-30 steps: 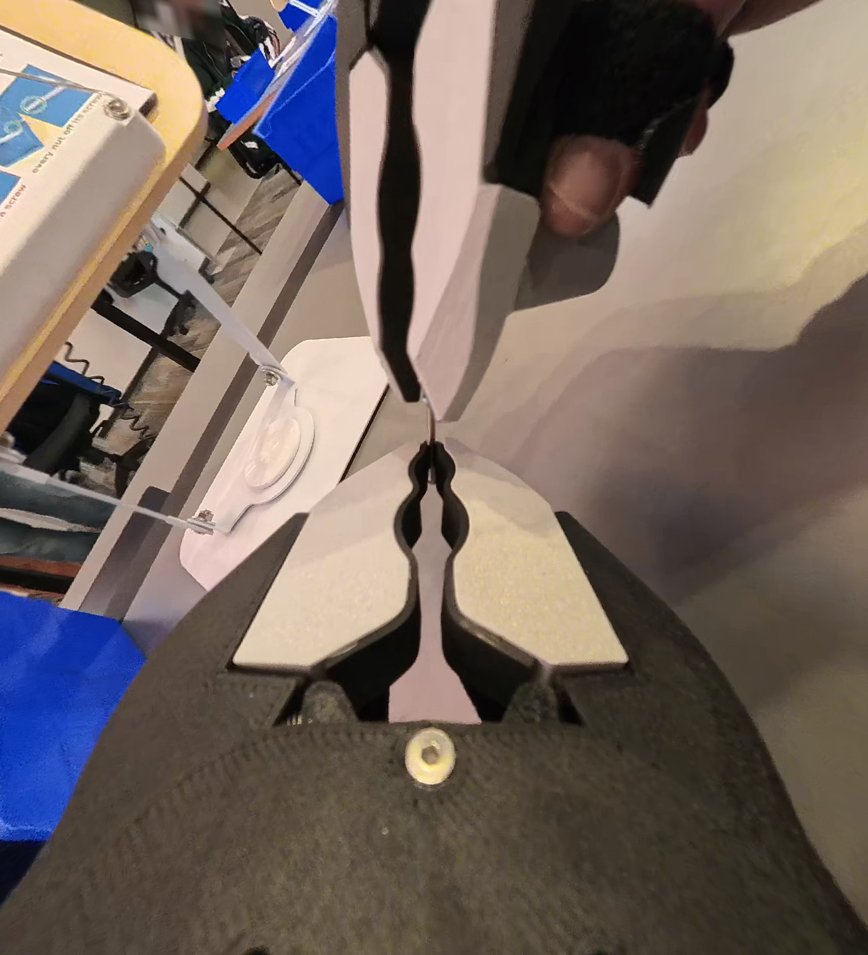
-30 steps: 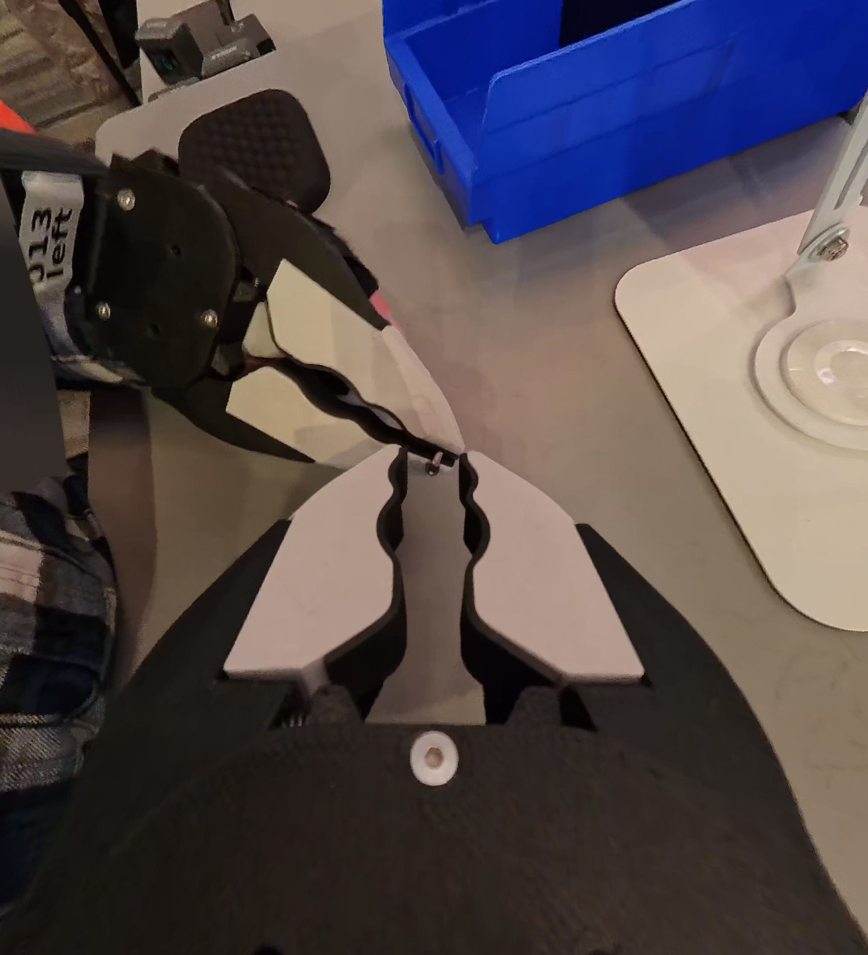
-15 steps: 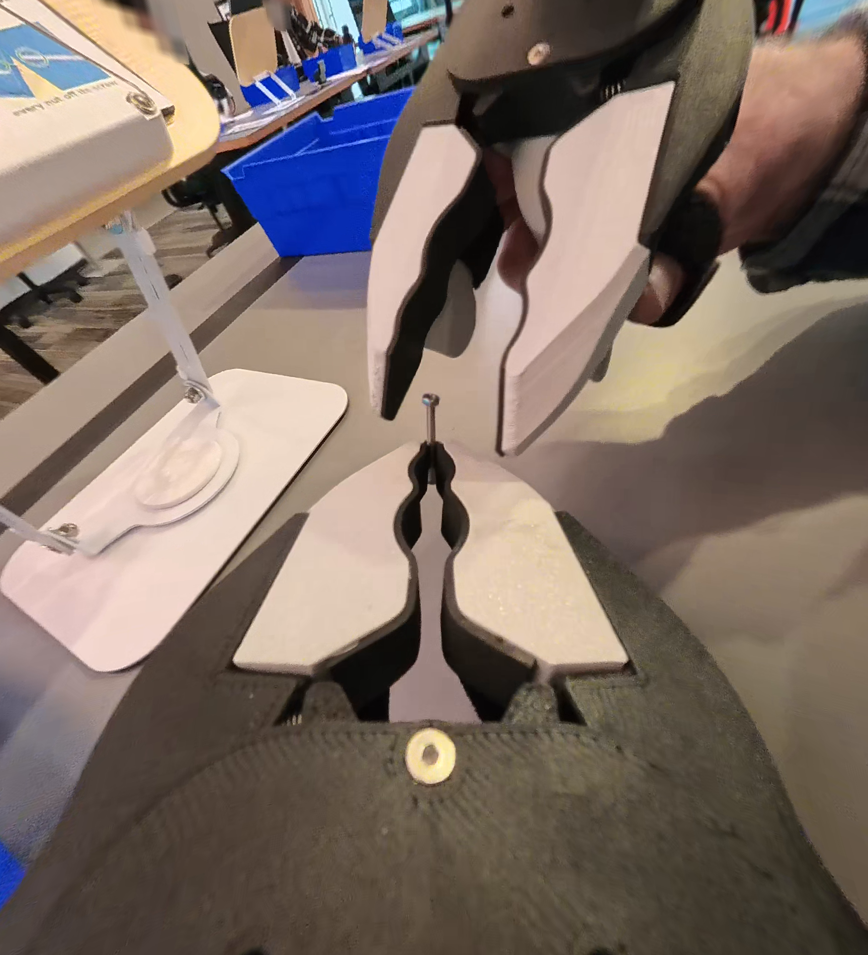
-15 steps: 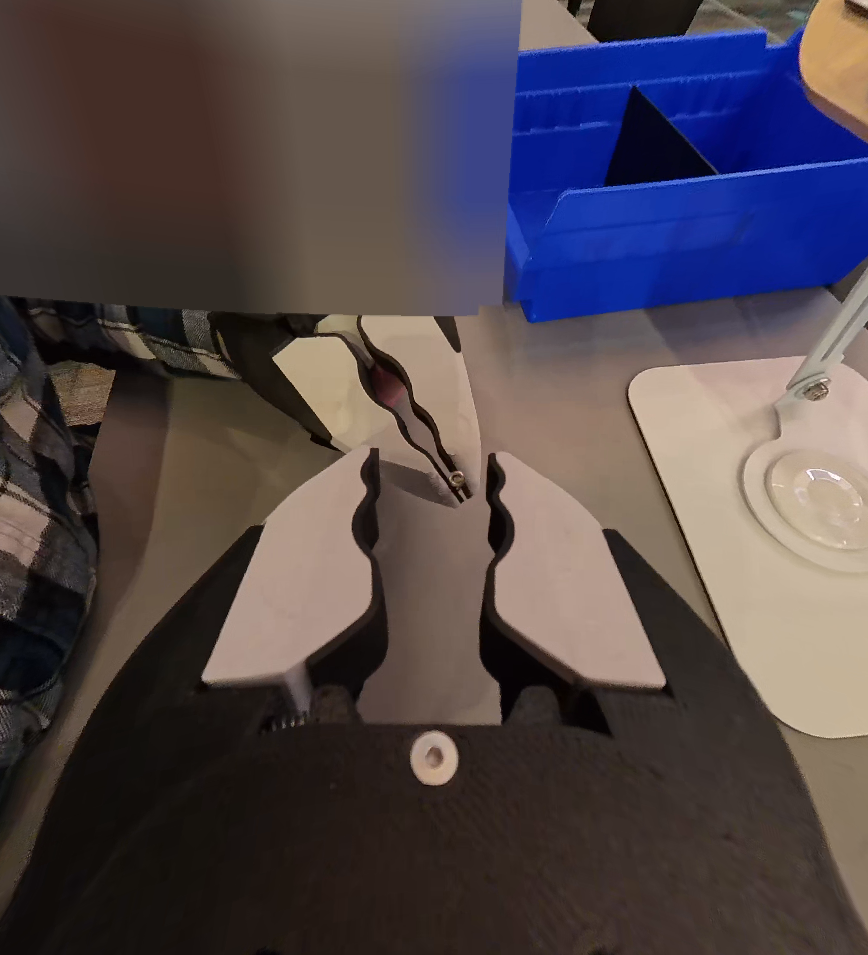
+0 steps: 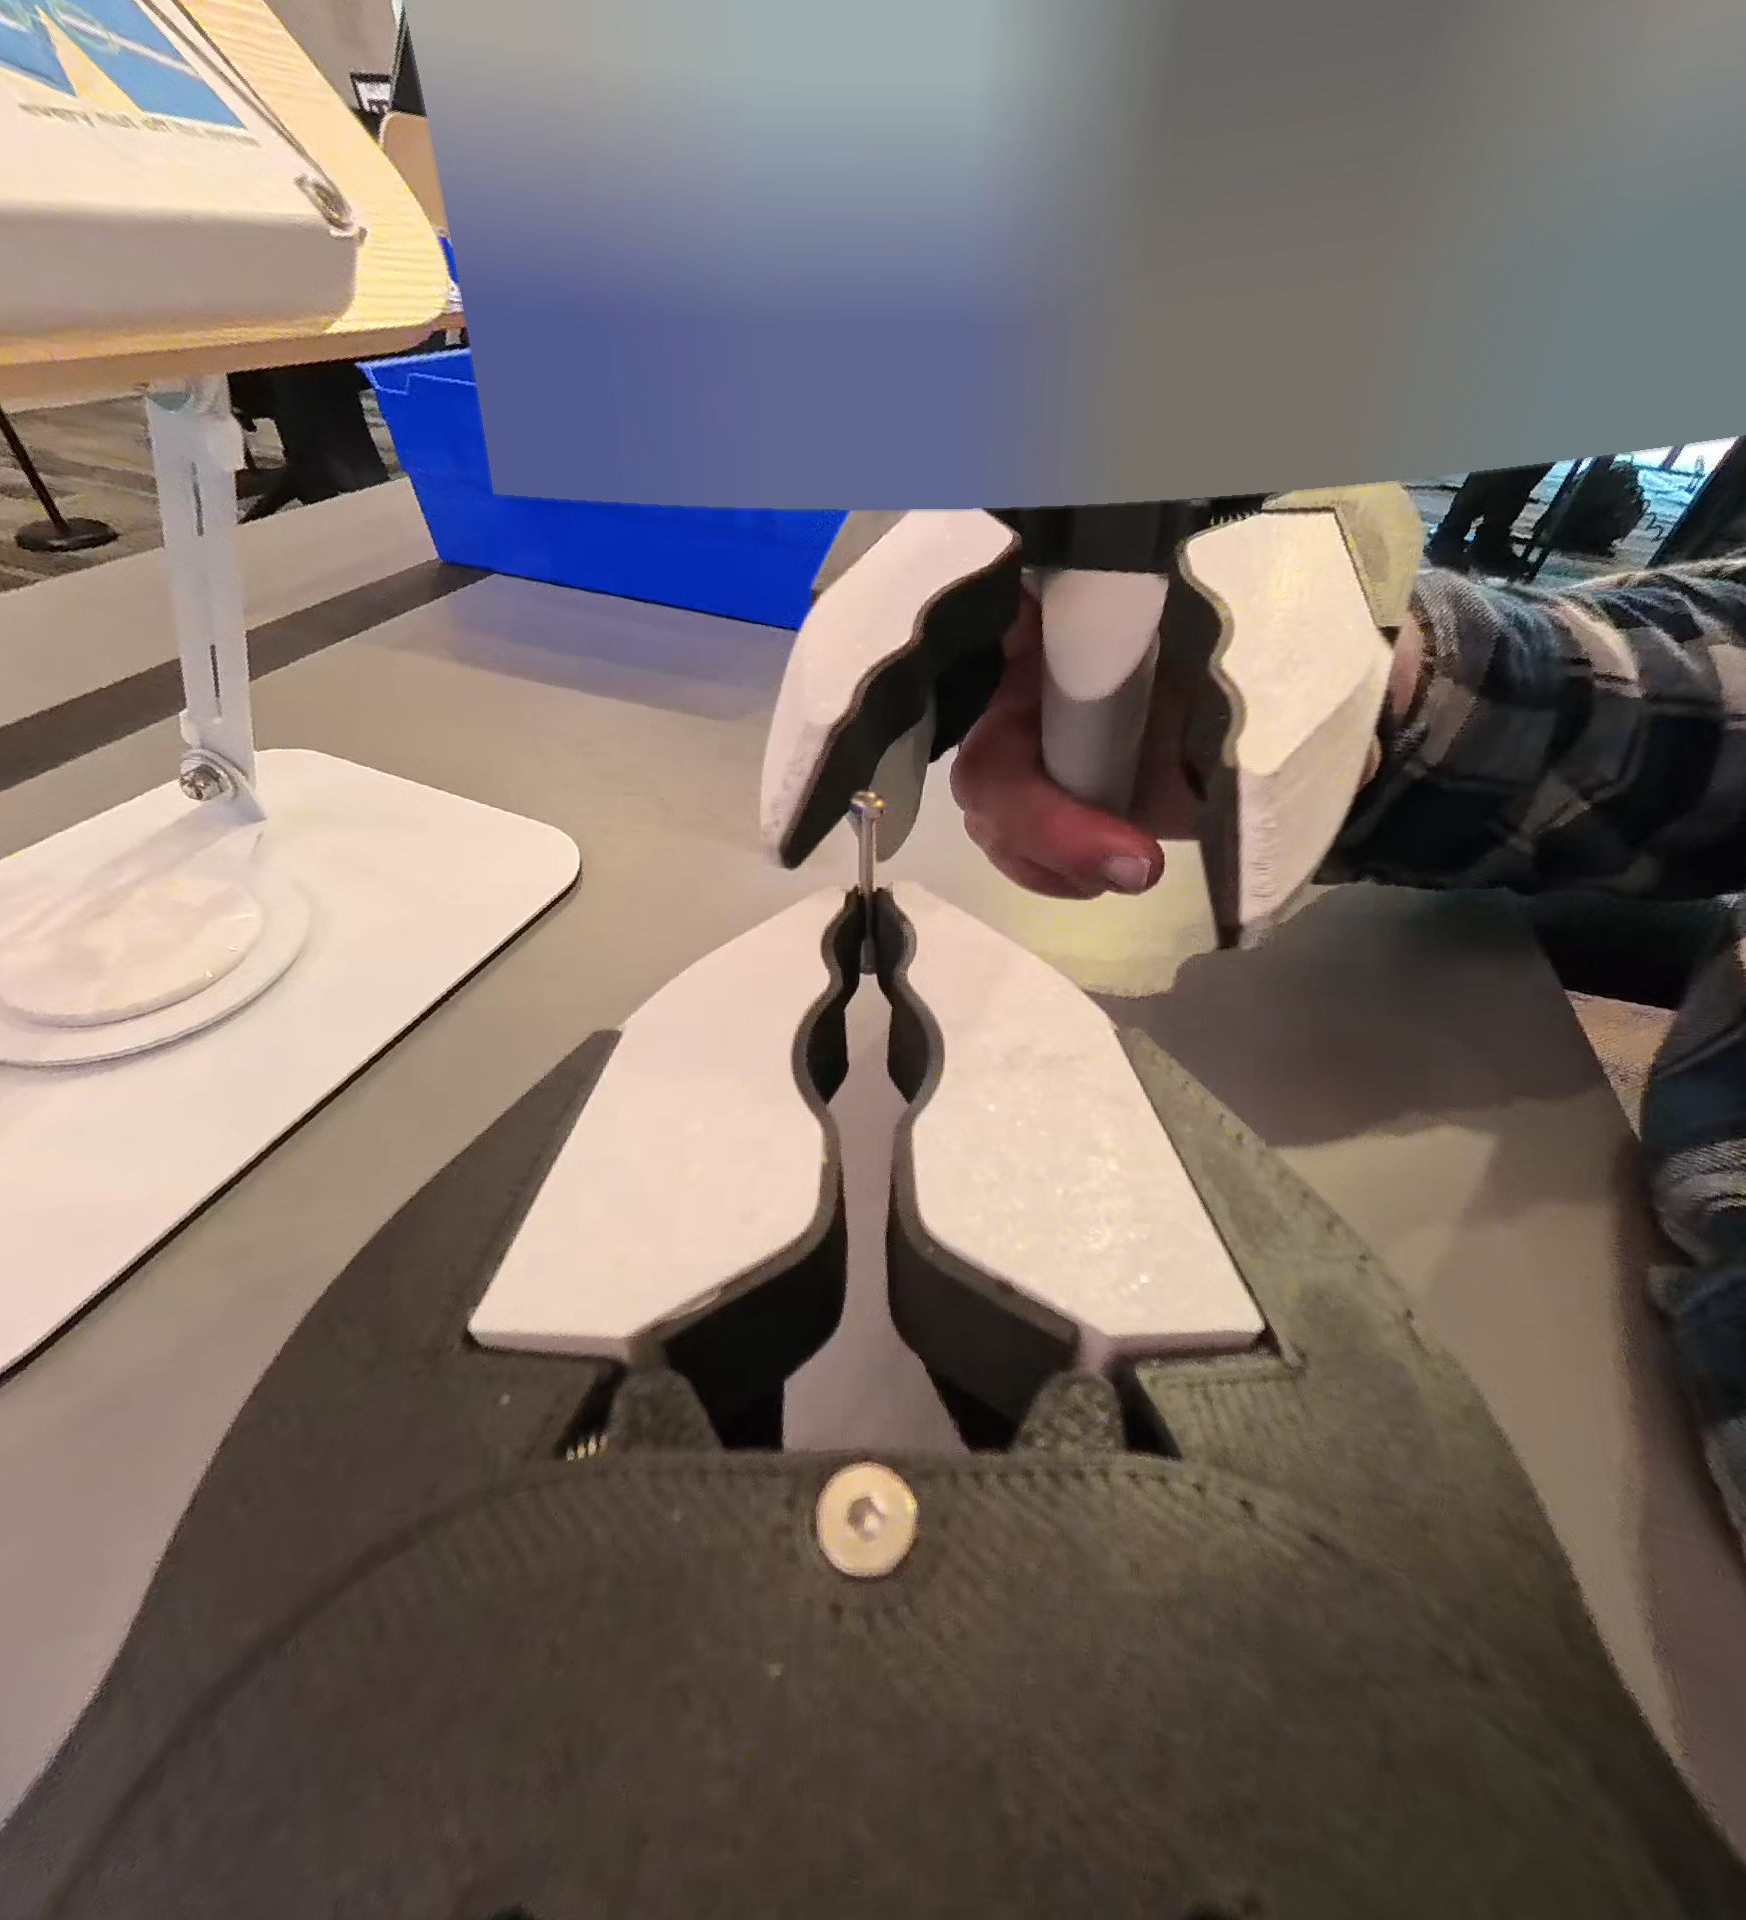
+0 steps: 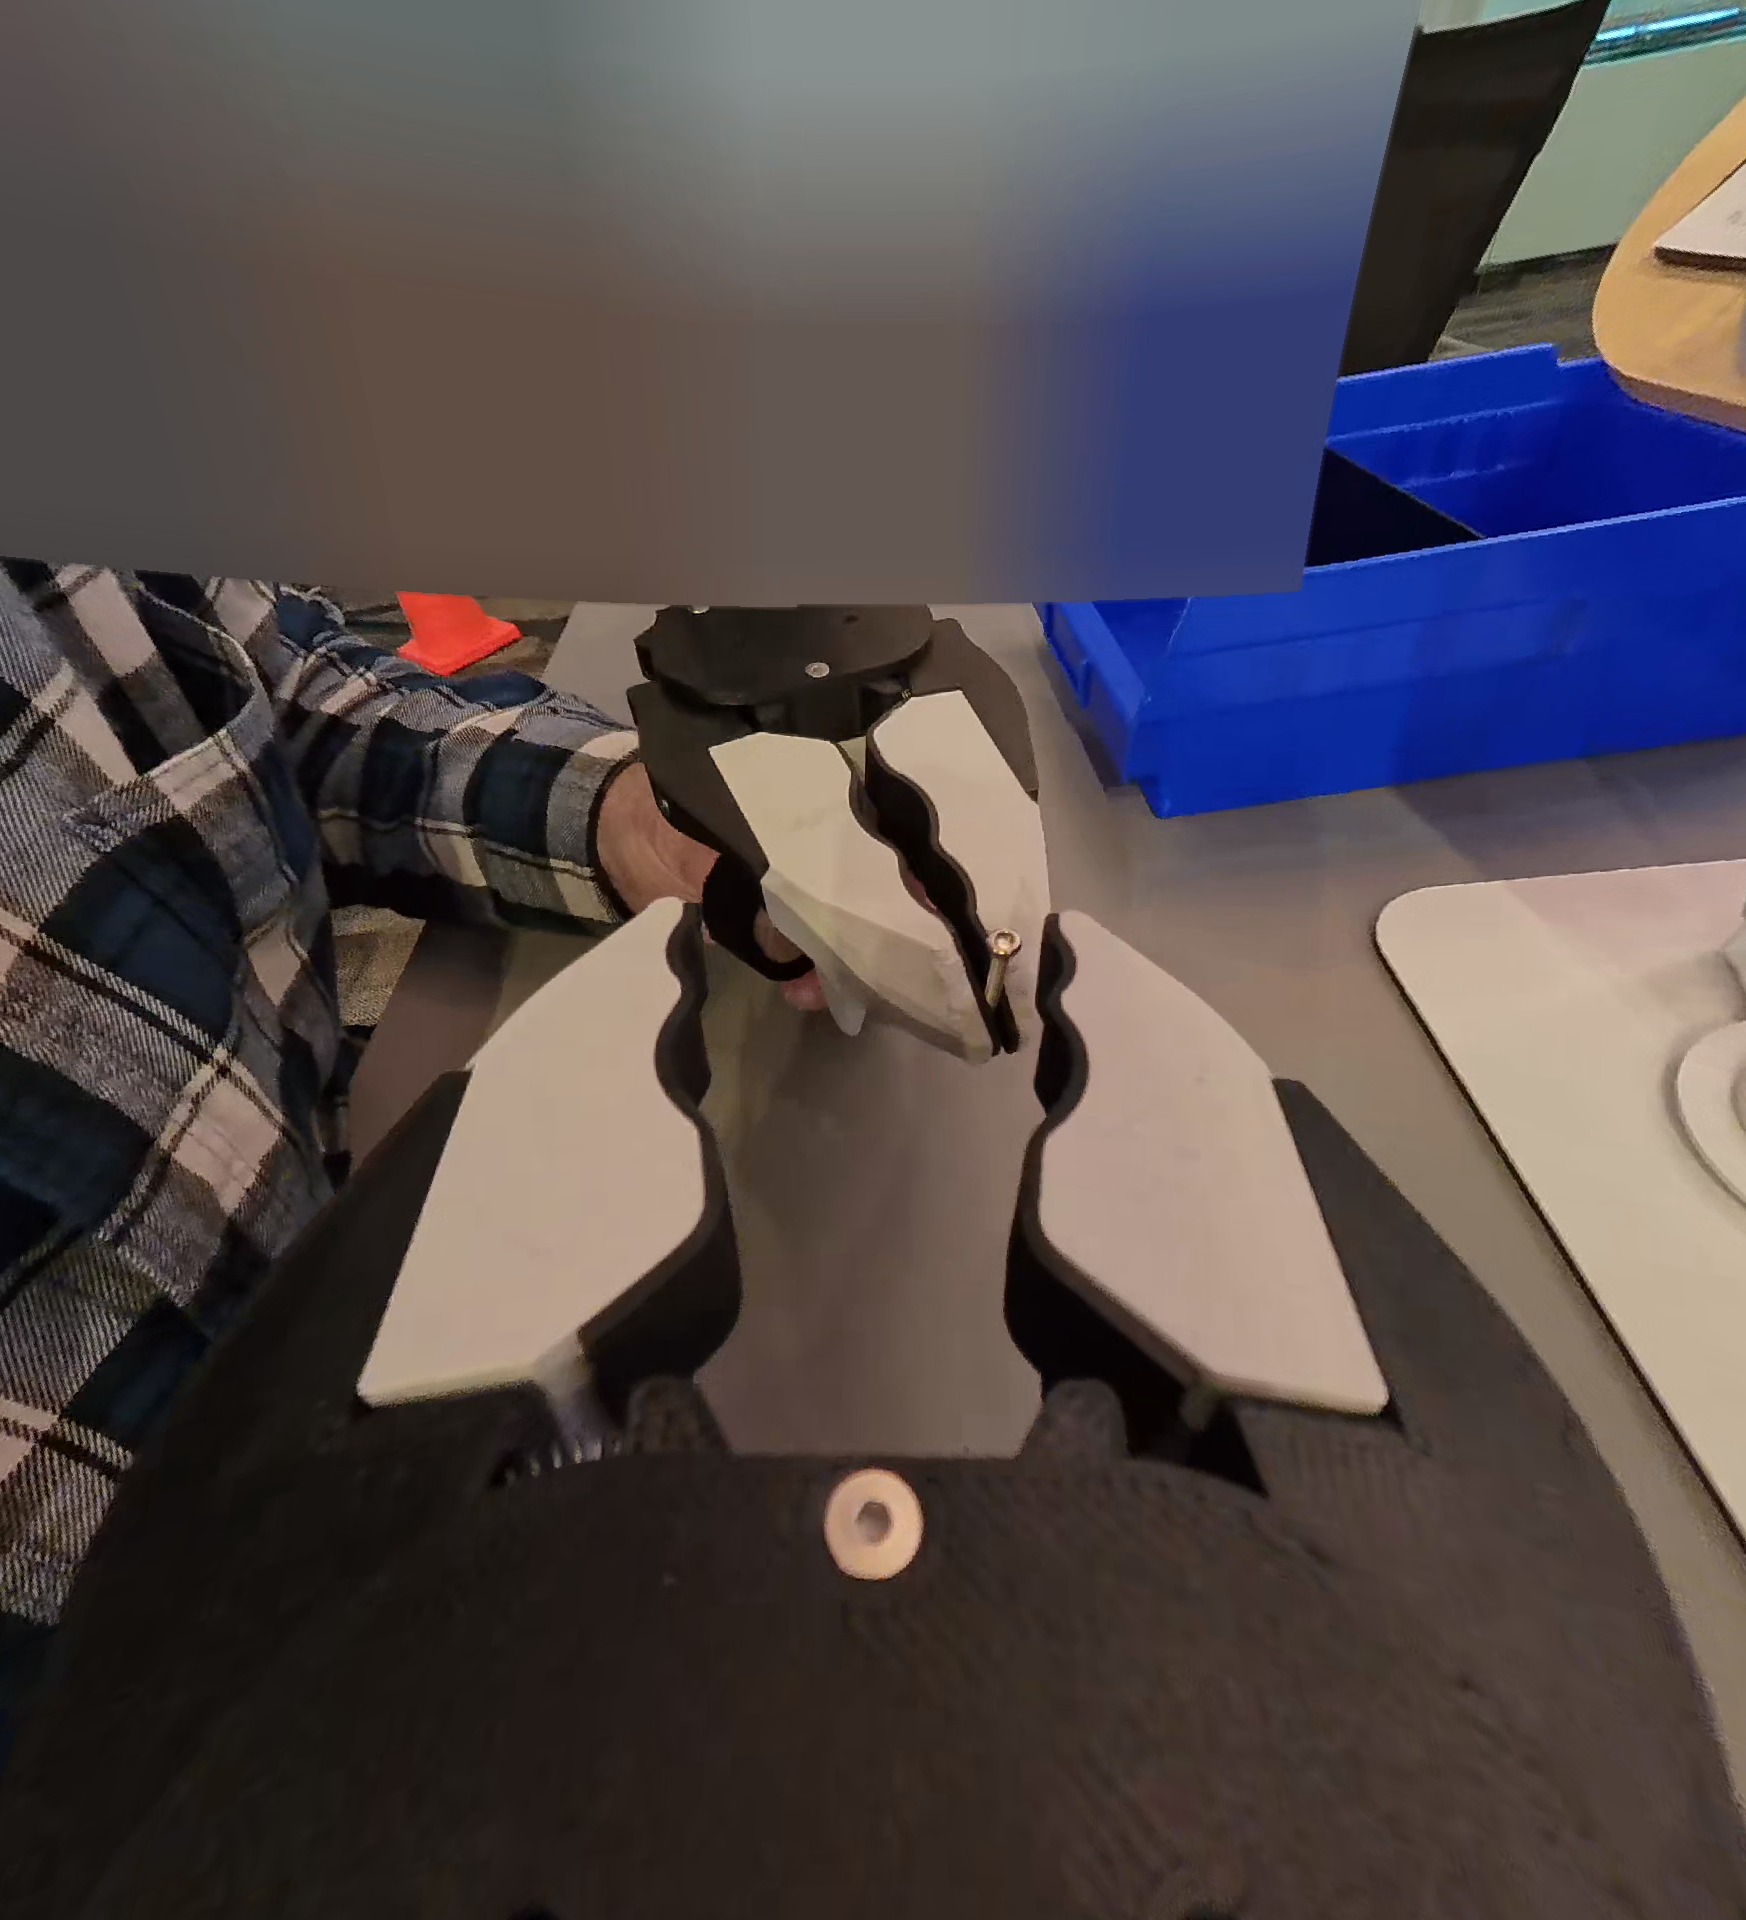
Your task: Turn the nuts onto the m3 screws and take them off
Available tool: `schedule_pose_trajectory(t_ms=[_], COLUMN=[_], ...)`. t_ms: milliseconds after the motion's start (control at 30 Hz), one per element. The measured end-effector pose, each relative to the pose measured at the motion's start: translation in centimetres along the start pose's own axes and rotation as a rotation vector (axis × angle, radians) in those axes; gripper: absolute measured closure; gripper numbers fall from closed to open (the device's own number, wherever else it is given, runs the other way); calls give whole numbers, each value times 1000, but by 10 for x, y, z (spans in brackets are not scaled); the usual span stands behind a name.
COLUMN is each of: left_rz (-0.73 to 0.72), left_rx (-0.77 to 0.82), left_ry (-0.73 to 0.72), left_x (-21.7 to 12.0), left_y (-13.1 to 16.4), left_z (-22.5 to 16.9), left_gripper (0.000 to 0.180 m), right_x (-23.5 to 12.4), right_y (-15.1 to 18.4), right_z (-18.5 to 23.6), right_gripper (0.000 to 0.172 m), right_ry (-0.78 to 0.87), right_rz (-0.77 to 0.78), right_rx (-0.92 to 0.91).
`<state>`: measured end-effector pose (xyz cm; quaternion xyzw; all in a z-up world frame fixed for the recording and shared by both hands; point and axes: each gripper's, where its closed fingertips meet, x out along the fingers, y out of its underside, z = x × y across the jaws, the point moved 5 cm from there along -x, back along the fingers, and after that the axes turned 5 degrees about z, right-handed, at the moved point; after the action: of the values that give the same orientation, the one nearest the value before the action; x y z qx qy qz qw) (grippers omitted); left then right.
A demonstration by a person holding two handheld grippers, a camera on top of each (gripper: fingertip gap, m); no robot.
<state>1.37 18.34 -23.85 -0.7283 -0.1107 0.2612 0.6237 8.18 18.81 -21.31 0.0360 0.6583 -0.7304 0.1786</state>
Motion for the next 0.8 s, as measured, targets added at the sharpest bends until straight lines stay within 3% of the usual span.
schedule_pose_trajectory(t_ms=[800], left_rz=[-10], left_rx=[-28], left_ry=[9], left_x=[0], left_y=[1], left_z=[2], left_gripper=[179], right_x=[-3], right_y=[4], right_z=[1], right_gripper=[107], right_ry=[-4], right_rz=[-19], right_rx=[0])
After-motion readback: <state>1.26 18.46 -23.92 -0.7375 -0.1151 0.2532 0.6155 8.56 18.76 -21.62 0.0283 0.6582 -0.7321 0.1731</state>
